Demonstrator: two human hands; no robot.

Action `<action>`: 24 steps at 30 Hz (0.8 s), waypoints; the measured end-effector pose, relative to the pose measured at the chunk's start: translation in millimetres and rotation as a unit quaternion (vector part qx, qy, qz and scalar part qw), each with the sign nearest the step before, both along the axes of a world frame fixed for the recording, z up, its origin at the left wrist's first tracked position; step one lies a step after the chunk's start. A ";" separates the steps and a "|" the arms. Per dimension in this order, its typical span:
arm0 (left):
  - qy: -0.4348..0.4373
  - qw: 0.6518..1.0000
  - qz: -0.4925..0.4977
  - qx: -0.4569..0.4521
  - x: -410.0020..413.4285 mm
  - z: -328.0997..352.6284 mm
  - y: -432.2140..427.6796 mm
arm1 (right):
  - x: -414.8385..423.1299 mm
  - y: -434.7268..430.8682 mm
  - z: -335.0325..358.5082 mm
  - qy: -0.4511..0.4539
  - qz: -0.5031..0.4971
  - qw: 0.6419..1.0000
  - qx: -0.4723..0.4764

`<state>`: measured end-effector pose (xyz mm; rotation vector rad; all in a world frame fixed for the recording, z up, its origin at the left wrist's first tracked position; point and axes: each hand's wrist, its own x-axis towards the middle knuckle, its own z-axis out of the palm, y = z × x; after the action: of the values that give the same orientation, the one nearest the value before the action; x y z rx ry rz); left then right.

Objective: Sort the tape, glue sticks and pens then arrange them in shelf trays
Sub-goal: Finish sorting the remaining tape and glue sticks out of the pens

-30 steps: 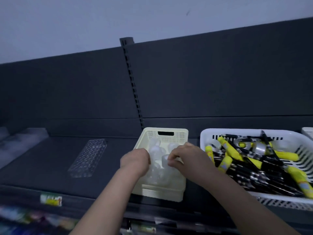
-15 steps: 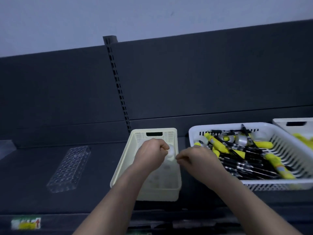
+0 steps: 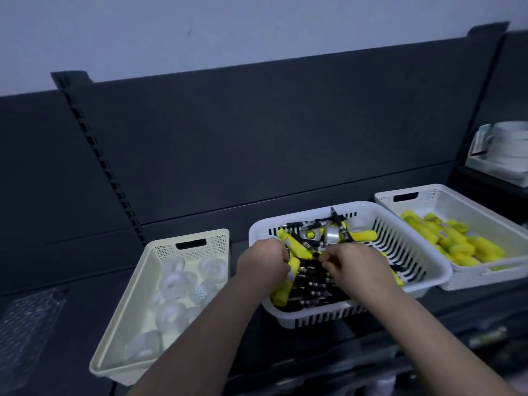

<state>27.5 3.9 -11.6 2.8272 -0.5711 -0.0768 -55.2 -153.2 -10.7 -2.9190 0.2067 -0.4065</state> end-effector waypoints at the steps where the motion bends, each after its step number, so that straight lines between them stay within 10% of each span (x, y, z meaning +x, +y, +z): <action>1: -0.007 1.000 0.003 0.024 -0.2 -1.4 -4.7 | 2.2 -4.3 -0.3 0.003 0.002 1.000 -0.001; 8: -0.024 0.985 0.017 0.169 -7.9 -10.0 -35.6 | 26.1 -33.8 -1.6 0.008 0.050 0.999 0.012; 24: -0.069 0.953 0.265 -0.127 -17.9 9.8 -2.7 | 77.6 -6.6 -1.7 0.020 0.117 0.993 0.028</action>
<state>9.6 1.1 -1.8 2.6404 0.1586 0.2764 22.4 -159.8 -12.4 -2.8526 -0.1172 -0.3009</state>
